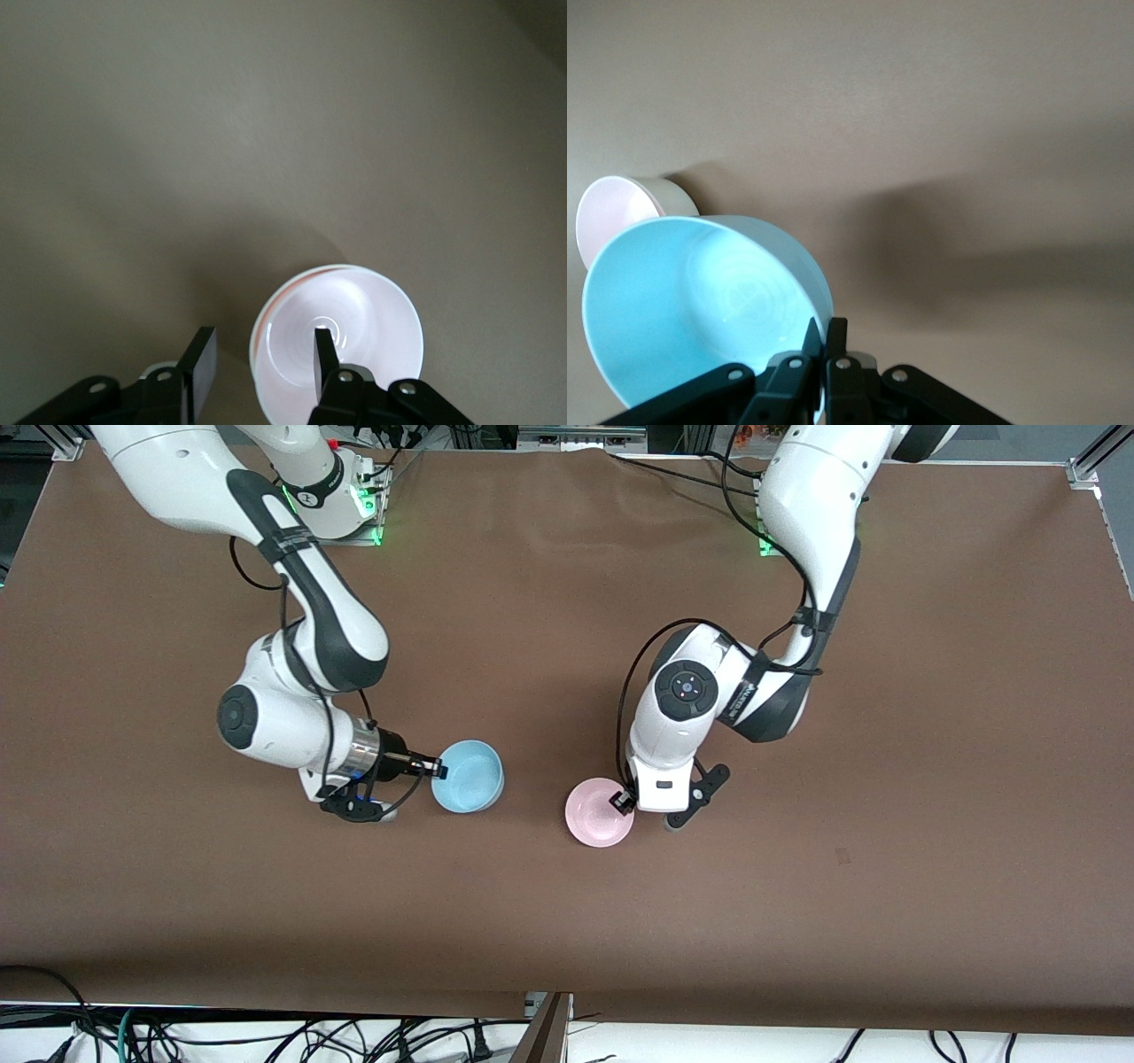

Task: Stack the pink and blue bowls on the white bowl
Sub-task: 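Lower the blue bowl onto the pink bowl while the left gripper withdraws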

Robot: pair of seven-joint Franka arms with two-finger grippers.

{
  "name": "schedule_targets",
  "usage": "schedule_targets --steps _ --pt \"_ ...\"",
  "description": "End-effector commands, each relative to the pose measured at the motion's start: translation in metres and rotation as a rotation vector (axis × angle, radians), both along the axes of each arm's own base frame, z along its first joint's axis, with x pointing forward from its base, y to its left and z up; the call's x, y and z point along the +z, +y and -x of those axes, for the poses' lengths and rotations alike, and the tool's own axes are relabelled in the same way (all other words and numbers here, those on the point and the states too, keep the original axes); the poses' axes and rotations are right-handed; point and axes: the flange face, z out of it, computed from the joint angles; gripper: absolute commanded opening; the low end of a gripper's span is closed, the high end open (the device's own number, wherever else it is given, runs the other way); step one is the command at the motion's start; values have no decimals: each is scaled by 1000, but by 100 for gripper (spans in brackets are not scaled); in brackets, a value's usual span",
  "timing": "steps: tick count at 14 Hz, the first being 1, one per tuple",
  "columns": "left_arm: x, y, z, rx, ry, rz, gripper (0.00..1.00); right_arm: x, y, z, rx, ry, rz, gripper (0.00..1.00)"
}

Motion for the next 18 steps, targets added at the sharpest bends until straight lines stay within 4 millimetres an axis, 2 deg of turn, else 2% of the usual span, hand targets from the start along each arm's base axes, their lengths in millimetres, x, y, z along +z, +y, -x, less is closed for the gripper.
schedule_targets --steps 1,4,5,6,8,11,13,15,17,18 --pt "51 22 -18 -46 43 -44 52 -5 32 -3 -84 -16 11 0" --pt "86 58 -34 -106 65 -59 52 -10 80 0 -186 -17 62 0" --pt "99 76 -37 -136 82 -66 52 -10 92 -3 -223 -23 82 0" --pt "109 95 -40 -180 102 -68 52 -9 106 -4 -245 -31 93 0" --pt "133 140 -47 -256 118 -63 53 -13 119 -6 -279 -33 105 0" --pt "156 204 -50 -391 165 -62 53 -10 154 -3 -292 -52 95 0" --pt "168 243 -53 -468 172 -54 53 -9 163 -5 -298 -50 82 0" --pt "176 273 -55 -550 164 -50 53 -10 169 -3 -306 -38 75 0" --pt "180 293 -54 -628 166 -48 53 -16 181 5 -305 -21 78 0" --pt "180 296 -52 -660 184 -44 53 -14 182 3 -323 -14 66 0"
